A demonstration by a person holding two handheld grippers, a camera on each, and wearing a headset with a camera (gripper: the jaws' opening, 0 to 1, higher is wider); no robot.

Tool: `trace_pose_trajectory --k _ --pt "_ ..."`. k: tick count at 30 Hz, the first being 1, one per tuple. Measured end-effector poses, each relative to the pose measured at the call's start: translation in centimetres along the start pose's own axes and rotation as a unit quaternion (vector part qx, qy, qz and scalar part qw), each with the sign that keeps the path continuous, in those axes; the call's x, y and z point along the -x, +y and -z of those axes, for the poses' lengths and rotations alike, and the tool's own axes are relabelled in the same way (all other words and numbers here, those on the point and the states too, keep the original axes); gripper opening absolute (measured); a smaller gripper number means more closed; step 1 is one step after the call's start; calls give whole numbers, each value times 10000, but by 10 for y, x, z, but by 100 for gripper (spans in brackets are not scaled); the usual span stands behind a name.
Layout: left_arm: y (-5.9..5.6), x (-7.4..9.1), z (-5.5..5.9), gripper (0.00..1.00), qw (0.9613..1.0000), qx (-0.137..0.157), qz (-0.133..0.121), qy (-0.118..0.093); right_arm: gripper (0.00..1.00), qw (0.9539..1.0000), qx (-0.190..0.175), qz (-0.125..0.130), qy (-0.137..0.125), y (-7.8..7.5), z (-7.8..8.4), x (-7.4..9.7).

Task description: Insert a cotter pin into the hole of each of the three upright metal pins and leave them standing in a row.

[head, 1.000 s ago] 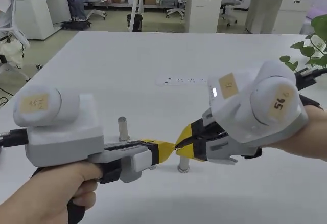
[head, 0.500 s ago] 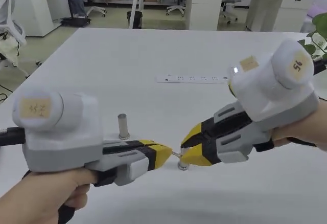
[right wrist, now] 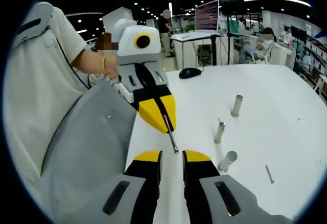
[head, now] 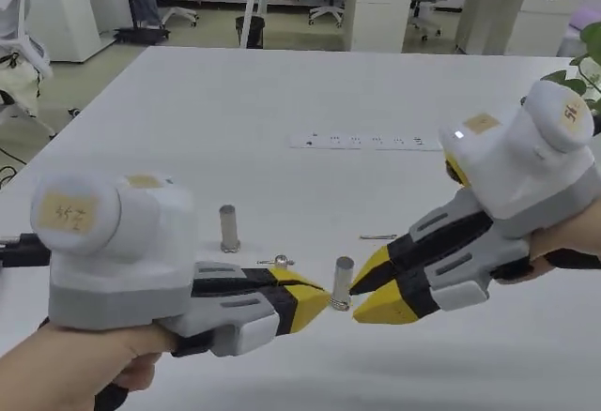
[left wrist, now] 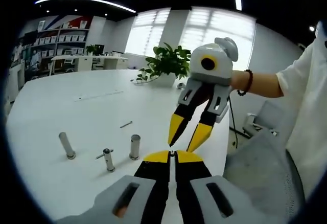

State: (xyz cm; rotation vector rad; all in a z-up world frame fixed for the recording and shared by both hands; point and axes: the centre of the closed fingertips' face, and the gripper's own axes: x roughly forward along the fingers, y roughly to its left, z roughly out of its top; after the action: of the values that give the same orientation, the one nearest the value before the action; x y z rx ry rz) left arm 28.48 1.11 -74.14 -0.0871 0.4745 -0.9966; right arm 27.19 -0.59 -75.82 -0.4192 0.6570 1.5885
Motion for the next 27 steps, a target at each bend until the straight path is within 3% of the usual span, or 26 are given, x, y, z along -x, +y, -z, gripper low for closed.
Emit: trace_pose_trajectory --k 6,18,27 --pt "-7 1 1 0 9997 -113 233 -13 17 9992 -215 -277 -204 8 -1 0" --pt "-23 2 2 0 9977 -272 615 -80 15 9967 -263 -717 -276 23 0 -2" --pt "-29 3 0 0 9966 -307 752 -159 7 9960 -188 -825 -283 27 1 -2"
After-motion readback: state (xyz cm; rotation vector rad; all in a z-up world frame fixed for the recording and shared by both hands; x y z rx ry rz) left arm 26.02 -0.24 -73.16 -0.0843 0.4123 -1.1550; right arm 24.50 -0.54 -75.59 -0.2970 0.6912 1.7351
